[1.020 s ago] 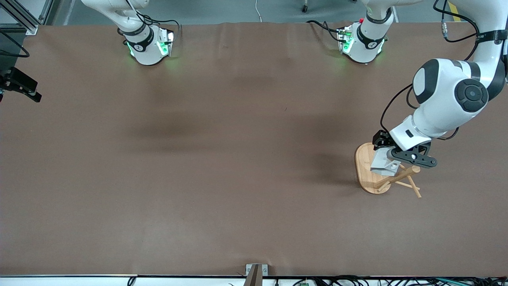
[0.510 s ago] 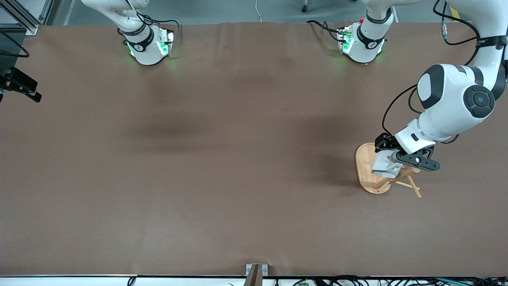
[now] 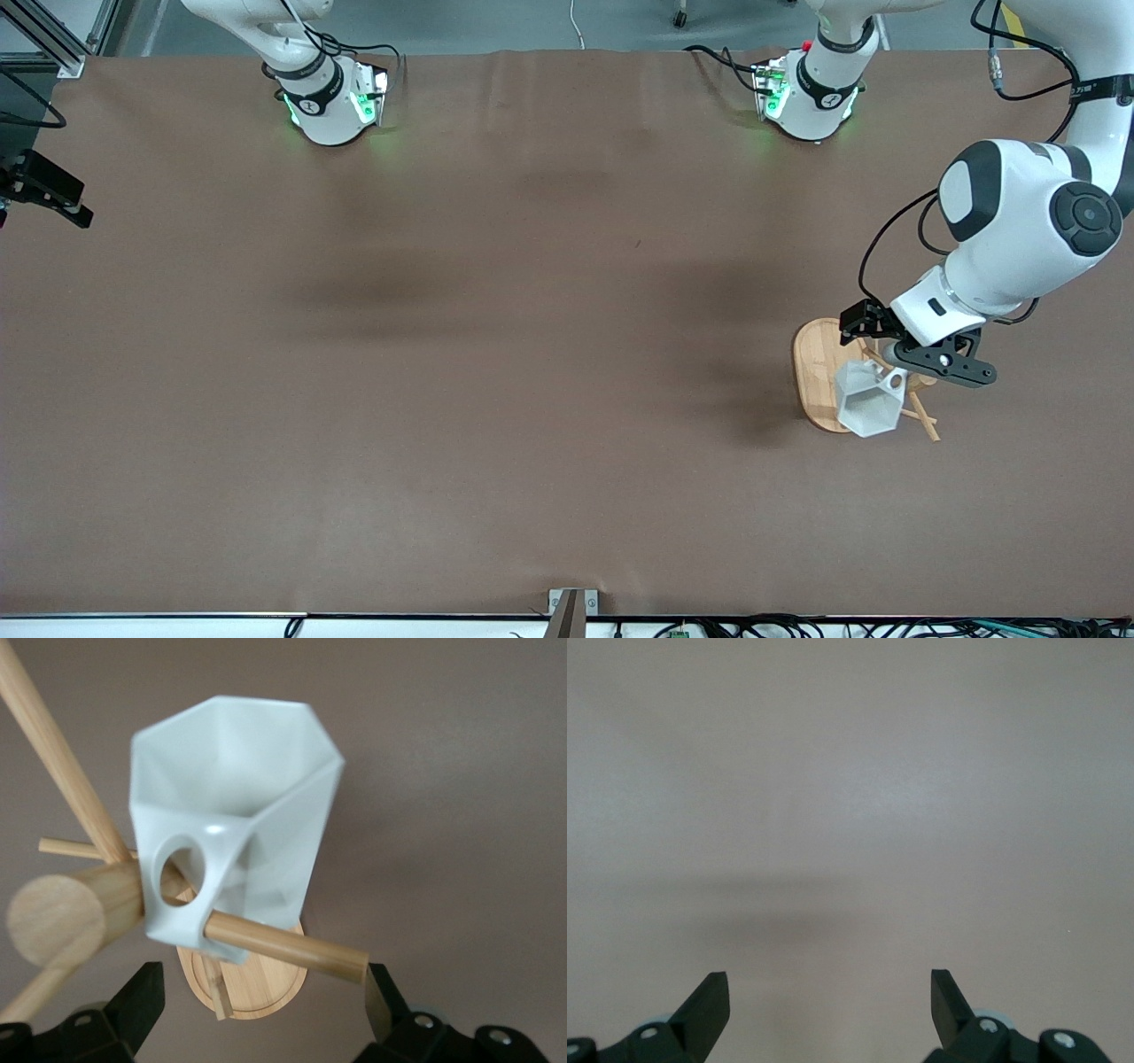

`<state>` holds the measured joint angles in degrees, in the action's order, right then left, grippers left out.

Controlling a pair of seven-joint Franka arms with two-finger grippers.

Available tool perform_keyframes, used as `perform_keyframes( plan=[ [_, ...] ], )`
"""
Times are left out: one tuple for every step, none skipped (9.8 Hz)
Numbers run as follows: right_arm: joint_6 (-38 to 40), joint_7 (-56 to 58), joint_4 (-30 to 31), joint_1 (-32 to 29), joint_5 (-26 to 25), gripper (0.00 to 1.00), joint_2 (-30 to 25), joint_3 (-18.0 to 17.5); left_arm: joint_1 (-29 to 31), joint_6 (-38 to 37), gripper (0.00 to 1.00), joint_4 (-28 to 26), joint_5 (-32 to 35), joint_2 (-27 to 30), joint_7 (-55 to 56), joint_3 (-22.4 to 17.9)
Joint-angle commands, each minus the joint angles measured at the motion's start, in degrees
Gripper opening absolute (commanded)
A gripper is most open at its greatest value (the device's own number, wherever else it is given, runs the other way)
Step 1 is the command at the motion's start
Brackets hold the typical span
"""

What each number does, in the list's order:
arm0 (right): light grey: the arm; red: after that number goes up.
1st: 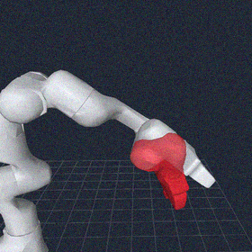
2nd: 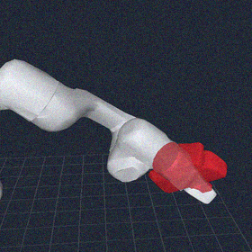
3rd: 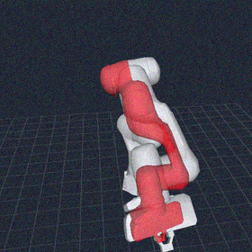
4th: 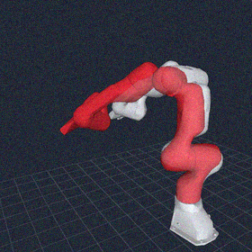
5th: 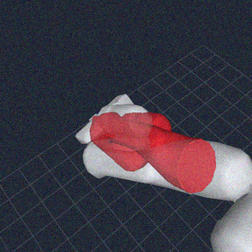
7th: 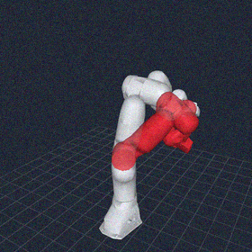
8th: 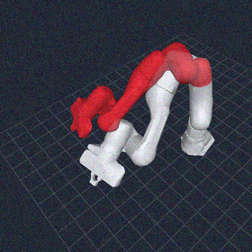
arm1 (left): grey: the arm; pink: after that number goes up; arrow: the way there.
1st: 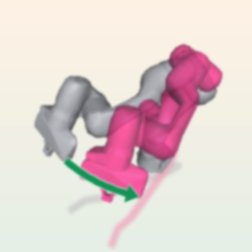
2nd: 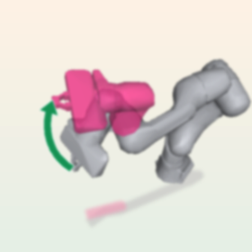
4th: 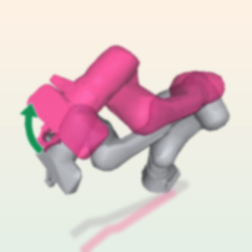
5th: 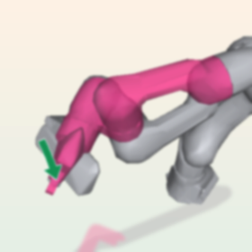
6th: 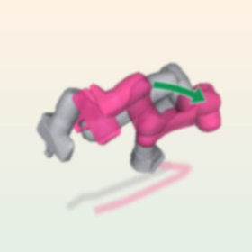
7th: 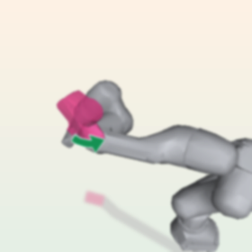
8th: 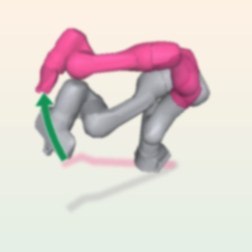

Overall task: Hang cup on rack
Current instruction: 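Open the left gripper to release the cup on the peg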

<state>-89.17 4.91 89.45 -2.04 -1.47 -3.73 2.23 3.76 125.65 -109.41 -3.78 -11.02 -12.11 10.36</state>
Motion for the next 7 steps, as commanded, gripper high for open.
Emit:
perform_keyframes(
  plan=[
    [-0.3, -0.8, 1.5, -1.0, -0.5, 1.0, -1.5, -1.0, -0.4, -1.7, 1.0, -0.1, -0.5, 1.4, 0.3, -0.5],
    [-0.3, -0.8, 1.5, -1.0, -0.5, 1.0, -1.5, -1.0, -0.4, -3.4, 1.0, -0.1, -0.6, 3.4, 2.1, -0.4],
    [-0.4, -0.8, 1.5, -1.0, -0.4, 1.0, -1.5, -1.0, -0.4, -5.5, 1.0, -0.1, -0.6, 5.6, 4.9, -0.4],
    [-0.5, -0.8, 1.5, -1.0, -0.5, 1.0, -1.5, -1.0, -0.4, -8.4, 1.0, -0.1, -0.6, 8.4, 8.1, -0.4],
    [-0.6, -0.8, 1.6, -1.0, -0.4, 1.0, -1.5, -1.0, -0.5, -11.1, 1.0, 0.0, -0.5, 10.9, 11.3, -0.4],
    [-0.6, -0.8, 1.6, -1.0, -0.5, 1.0, -1.5, -1.0, -0.5, -13.7, 1.0, 0.0, -0.5, 13.5, 12.4, -0.4],
    [-0.6, -0.8, 1.6, -1.0, -0.5, 1.0, -1.5, -1.0, -0.4, -15.9, 1.0, 0.2, -0.3, 15.4, 12.1, -0.4]
  ],
)
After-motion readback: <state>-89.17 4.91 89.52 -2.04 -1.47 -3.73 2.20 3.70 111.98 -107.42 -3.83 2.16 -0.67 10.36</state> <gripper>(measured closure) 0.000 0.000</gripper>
